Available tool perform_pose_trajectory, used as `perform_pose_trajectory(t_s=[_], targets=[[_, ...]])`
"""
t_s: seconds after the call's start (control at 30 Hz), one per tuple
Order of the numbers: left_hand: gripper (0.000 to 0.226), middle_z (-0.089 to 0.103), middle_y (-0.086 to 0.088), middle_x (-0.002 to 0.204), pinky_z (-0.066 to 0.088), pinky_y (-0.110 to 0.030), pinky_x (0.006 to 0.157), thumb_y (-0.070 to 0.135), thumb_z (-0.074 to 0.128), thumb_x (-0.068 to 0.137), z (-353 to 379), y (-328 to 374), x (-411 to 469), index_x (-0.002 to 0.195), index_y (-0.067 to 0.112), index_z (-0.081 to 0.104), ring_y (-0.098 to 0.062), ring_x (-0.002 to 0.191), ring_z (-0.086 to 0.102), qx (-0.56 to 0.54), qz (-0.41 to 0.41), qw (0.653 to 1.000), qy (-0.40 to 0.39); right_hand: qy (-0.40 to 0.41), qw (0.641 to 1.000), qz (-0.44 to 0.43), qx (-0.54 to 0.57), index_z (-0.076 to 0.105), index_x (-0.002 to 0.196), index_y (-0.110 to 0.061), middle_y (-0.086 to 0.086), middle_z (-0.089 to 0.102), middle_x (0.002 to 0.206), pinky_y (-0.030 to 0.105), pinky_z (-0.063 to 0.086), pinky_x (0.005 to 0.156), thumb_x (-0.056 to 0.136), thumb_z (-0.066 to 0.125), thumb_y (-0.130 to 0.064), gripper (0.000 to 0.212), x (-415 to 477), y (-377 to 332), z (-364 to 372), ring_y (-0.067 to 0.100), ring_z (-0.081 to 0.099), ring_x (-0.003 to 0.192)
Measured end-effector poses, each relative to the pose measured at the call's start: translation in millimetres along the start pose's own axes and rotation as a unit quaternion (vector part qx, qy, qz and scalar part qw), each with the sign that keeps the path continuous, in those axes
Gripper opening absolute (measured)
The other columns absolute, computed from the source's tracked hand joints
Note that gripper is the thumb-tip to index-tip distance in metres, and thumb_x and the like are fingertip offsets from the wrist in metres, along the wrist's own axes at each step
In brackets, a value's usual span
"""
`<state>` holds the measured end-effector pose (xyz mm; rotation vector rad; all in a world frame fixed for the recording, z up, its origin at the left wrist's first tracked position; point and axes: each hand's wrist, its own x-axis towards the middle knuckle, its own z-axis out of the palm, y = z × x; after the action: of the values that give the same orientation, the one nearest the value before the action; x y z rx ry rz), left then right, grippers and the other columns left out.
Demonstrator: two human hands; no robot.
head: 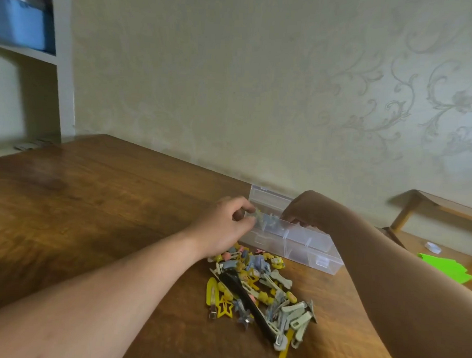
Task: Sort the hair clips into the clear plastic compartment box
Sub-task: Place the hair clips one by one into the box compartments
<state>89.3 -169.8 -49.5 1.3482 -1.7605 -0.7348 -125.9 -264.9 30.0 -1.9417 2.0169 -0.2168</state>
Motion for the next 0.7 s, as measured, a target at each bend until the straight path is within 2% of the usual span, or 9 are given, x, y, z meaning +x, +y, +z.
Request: perform_pose_trajectory(t_s=[0.07, 0.13, 0.2, 0.3, 0.37, 0.5, 0.53, 0.63, 0.7], targets=[[0.030, 0.057, 0.005, 0.119, 0.066, -0.033, 0.064, 0.046, 0.056, 0.106, 0.1, -1.6, 0.5, 0.134, 0.036, 0.064, -0.017, 0.092, 0.072, 0.012, 0.004, 1.000, 0.007, 0.006, 0.999, -0.008, 0.039, 0.081, 0.105, 0.004, 0.019, 0.079, 0.093, 0.032, 0.053, 0.066, 0.087, 0.082, -0.017, 0.027, 3.2, 5.5, 3.3, 0.022, 0.056, 0.066], [0.029, 0.058, 0.004, 0.118, 0.062, -0.022, 0.065, 0.046, 0.056, 0.107, 0.6, -2.7, 1.3, 0.133, 0.035, 0.064, -0.016, 0.095, 0.070, 0.013, 0.009, 1.000, 0.008, 0.014, 0.997, -0.015, 0.077, 0.082, 0.102, 0.004, 0.023, 0.079, 0.104, 0.036, 0.056, 0.073, 0.085, 0.084, -0.017, 0.028, 3.0, 10.8, 6.0, 0.025, 0.059, 0.074], [0.028, 0.059, 0.004, 0.116, 0.059, -0.022, 0.066, 0.045, 0.056, 0.107, 0.5, -2.7, 1.9, 0.132, 0.034, 0.065, -0.013, 0.099, 0.066, 0.015, 0.016, 1.000, 0.009, 0.024, 0.994, -0.024, 0.104, 0.083, 0.099, 0.002, 0.021, 0.080, 0.099, 0.033, 0.052, 0.067, 0.085, 0.084, -0.018, 0.024, -0.3, 16.1, 7.3, 0.023, 0.058, 0.071], [0.027, 0.061, 0.006, 0.114, 0.052, -0.027, 0.084, 0.046, 0.056, 0.107, 0.2, -3.6, 3.6, 0.130, 0.035, 0.065, -0.008, 0.104, 0.061, 0.026, 0.022, 0.999, 0.014, 0.061, 0.986, -0.056, 0.144, 0.084, 0.096, -0.005, 0.007, 0.081, 0.084, 0.023, 0.045, 0.050, 0.092, 0.078, -0.018, 0.015, -15.2, 19.6, 4.1, 0.015, 0.052, 0.057], [0.027, 0.062, 0.007, 0.114, 0.052, -0.030, 0.090, 0.046, 0.056, 0.107, -0.1, -3.9, 3.5, 0.130, 0.035, 0.066, -0.008, 0.105, 0.061, 0.025, 0.021, 0.999, 0.014, 0.104, 0.978, -0.082, 0.159, 0.083, 0.096, -0.011, -0.001, 0.081, 0.082, 0.021, 0.042, 0.044, 0.097, 0.072, -0.020, 0.014, -31.5, 21.5, -0.4, 0.010, 0.048, 0.047], [0.028, 0.063, 0.010, 0.121, 0.051, -0.025, 0.090, 0.045, 0.056, 0.107, -0.4, -3.1, 3.0, 0.131, 0.033, 0.066, -0.006, 0.112, 0.060, 0.017, 0.027, 0.999, 0.014, 0.160, 0.958, -0.151, 0.183, 0.080, 0.094, -0.024, -0.012, 0.079, 0.079, 0.029, 0.050, 0.058, 0.100, 0.068, -0.029, 0.014, -81.5, 30.0, -5.3, 0.023, 0.064, 0.065], [0.029, 0.063, 0.010, 0.123, 0.051, -0.025, 0.090, 0.045, 0.056, 0.108, -0.4, -2.3, 2.7, 0.132, 0.032, 0.066, -0.006, 0.113, 0.060, 0.011, 0.026, 1.000, 0.013, 0.156, 0.956, -0.167, 0.186, 0.079, 0.094, -0.027, -0.015, 0.079, 0.079, 0.028, 0.051, 0.058, 0.101, 0.068, -0.031, 0.014, -96.2, 33.5, -4.6, 0.022, 0.067, 0.069], [0.030, 0.064, 0.009, 0.123, 0.053, -0.030, 0.094, 0.047, 0.057, 0.107, -0.5, -1.1, 1.4, 0.132, 0.033, 0.066, -0.007, 0.113, 0.061, 0.014, 0.022, 1.000, 0.016, 0.098, 0.962, -0.198, 0.159, 0.079, 0.095, -0.031, -0.017, 0.078, 0.082, 0.019, 0.050, 0.058, 0.101, 0.069, -0.032, 0.012, -132.4, 44.1, 3.4, 0.003, 0.070, 0.069], [0.028, 0.064, 0.009, 0.119, 0.053, -0.032, 0.095, 0.046, 0.057, 0.107, -0.9, -0.3, -0.6, 0.130, 0.035, 0.066, -0.007, 0.111, 0.061, 0.008, 0.015, 1.000, 0.016, 0.053, 0.970, -0.205, 0.121, 0.079, 0.094, -0.031, -0.016, 0.078, 0.082, 0.020, 0.054, 0.064, 0.099, 0.071, -0.031, 0.009, -143.2, 47.9, 13.3, 0.002, 0.071, 0.069]])
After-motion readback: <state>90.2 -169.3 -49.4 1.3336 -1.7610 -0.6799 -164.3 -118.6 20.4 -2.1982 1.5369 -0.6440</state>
